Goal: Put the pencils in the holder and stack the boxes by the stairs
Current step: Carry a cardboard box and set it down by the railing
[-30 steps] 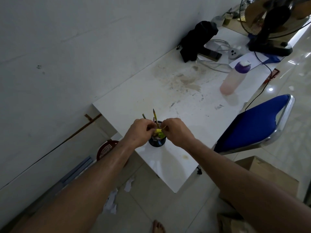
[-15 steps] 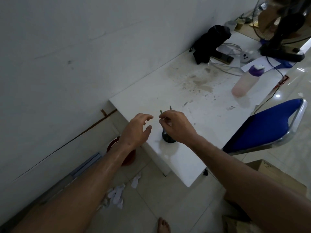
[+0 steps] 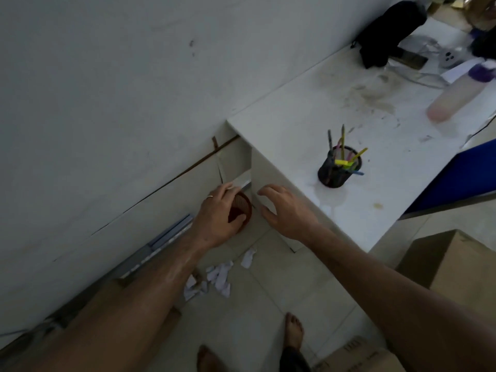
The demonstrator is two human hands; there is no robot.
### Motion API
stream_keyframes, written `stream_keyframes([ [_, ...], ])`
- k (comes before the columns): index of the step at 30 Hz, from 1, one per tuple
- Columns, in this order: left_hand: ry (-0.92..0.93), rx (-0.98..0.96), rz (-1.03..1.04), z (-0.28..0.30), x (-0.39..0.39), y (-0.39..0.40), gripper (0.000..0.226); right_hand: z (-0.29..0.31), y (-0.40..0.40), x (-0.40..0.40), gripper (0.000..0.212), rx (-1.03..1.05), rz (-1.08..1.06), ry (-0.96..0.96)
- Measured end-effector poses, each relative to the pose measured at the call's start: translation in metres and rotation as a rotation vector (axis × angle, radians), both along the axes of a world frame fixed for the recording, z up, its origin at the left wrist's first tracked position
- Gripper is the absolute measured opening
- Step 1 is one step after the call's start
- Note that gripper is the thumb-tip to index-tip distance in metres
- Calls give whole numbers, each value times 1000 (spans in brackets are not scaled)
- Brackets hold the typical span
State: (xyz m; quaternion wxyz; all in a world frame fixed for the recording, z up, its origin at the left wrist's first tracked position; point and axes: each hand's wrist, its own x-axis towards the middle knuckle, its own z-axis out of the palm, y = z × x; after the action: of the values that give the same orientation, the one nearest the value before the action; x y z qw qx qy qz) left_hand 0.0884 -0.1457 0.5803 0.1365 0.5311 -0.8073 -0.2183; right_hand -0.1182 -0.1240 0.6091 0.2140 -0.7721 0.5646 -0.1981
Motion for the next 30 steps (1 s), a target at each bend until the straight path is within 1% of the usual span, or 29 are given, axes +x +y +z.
stream_keyframes([
  [5,-3,62,53,-44,41,29,70,-59,26,39,38,127,-45,-2],
  [8,9,109,104,-78,61,54,67,-93,43,55,37,166,-53,-16],
  [12,12,157,180,-126,81,85,65,-140,62,70,35,228,-1,-39],
  [16,34,186,281,-167,103,113,60,-187,76,92,33,245,67,-59],
  [22,51,246,499,-229,176,170,55,-260,101,175,30,288,218,-134],
  [24,46,257,575,-247,202,189,55,-281,109,203,32,325,226,-147],
  [27,32,307,716,-284,253,221,57,-323,127,256,32,326,250,-158],
  [30,-26,322,846,-325,306,253,59,-368,142,312,41,397,310,-149],
])
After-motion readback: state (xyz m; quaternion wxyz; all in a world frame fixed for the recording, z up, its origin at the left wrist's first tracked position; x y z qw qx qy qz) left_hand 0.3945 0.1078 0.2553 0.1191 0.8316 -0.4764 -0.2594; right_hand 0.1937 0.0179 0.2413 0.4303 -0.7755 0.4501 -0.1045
